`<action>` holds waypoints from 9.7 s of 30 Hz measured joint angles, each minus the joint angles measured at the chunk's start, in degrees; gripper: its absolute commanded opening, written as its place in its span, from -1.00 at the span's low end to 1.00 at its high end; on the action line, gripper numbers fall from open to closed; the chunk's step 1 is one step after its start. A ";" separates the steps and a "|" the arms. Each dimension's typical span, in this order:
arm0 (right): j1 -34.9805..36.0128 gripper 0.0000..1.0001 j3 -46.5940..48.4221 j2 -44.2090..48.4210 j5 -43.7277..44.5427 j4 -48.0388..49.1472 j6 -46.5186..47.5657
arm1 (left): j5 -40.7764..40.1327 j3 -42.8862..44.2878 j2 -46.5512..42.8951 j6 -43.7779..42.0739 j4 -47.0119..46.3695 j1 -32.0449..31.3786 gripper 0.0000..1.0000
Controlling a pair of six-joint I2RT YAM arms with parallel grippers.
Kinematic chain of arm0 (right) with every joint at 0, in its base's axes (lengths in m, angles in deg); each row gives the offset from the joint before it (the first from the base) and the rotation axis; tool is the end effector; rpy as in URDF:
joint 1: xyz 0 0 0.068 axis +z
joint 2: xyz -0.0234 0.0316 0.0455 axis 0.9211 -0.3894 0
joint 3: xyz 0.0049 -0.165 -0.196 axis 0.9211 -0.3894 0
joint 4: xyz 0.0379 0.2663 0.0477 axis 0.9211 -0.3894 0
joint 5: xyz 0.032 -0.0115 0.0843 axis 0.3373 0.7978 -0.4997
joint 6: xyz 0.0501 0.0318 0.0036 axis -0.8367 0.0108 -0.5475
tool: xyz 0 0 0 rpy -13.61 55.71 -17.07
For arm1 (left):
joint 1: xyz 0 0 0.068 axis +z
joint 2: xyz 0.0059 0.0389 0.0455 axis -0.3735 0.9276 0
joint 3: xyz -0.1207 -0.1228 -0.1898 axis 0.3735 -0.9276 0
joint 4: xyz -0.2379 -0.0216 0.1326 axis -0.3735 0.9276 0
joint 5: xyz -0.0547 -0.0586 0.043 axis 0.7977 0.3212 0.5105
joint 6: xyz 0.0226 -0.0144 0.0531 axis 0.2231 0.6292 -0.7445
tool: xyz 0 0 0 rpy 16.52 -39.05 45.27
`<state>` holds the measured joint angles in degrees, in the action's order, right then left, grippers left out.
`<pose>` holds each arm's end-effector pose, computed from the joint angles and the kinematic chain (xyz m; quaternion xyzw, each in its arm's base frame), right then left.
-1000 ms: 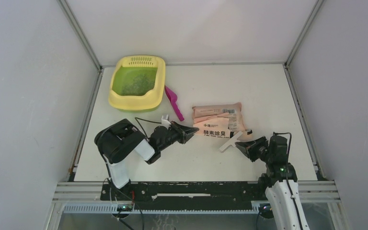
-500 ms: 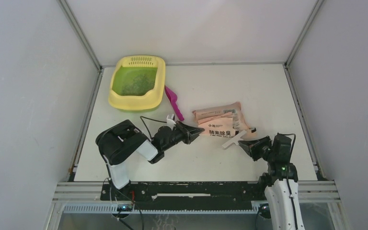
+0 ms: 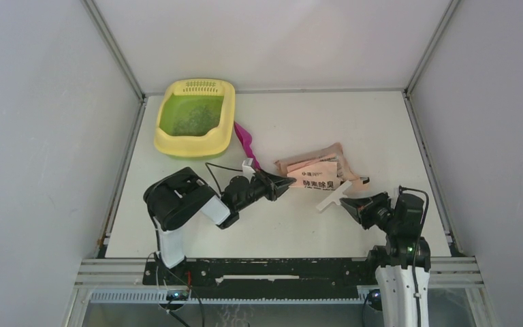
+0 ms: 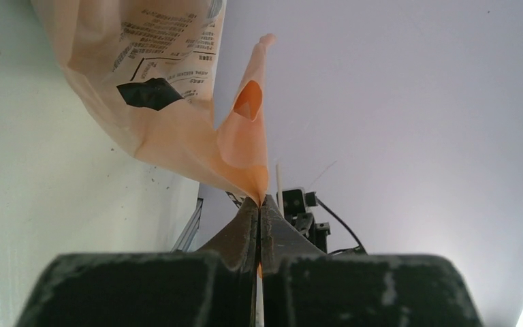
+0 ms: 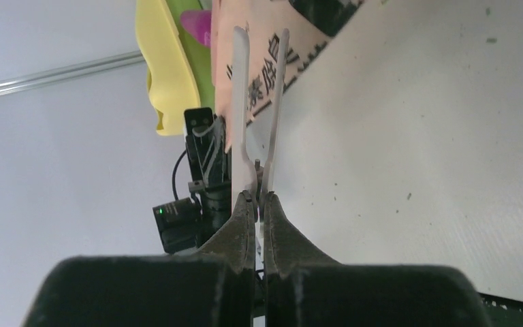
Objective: Fill the litter box with clean litter
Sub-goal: Clamp the cat litter bag at the center of the board, then pick up the cat litter bag at the center of the board, then place the cat litter bag at the center of the board, then move the spatula to the center of the board.
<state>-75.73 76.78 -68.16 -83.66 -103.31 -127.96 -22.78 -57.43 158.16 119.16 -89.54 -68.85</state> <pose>0.1253 0.0048 0.2032 0.4074 0.7569 0.4323 0.2723 0.2155 -0.2386 0.0965 -0.2818 0.6833 -0.6553 0.1560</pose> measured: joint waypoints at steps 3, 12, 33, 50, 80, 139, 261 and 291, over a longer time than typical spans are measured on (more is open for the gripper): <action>0.00 -1.00 -0.13 3.26 -1.36 -3.21 -0.70 | 0.00 0.98 0.87 0.74 -0.61 0.00 -0.98; -0.02 -1.00 -5.64 9.11 -3.61 -5.44 -5.86 | -0.02 1.90 0.90 1.62 -1.03 0.00 -0.98; -4.90 -1.00 -13.53 5.18 -3.74 11.19 -11.23 | -0.42 -1.33 -1.20 1.77 -1.90 0.02 -0.99; -5.62 -1.00 -14.38 2.54 -0.87 17.53 -12.70 | -0.37 -2.03 -2.58 1.75 -1.95 0.00 -0.99; -5.62 -1.00 -11.50 -13.38 2.54 24.70 -13.20 | -0.35 -3.72 -2.58 1.73 -2.29 -2.27 -0.99; -4.72 0.19 -6.69 -33.81 1.92 33.31 -4.35 | 2.19 -3.85 -3.45 3.56 -2.25 -3.96 -0.99; 48.24 0.31 74.36 -97.11 34.88 10.78 47.28 | 2.03 1.55 -79.56 -44.94 99.43 30.21 1.00; 53.27 -0.73 85.05 -116.56 50.40 9.11 38.34 | 4.37 1.55 -78.38 -48.85 102.75 30.60 1.00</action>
<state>-22.46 161.82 -184.72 -33.25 -94.19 -89.62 -18.41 -55.88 79.78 70.31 13.21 -38.25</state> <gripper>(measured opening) 0.249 0.996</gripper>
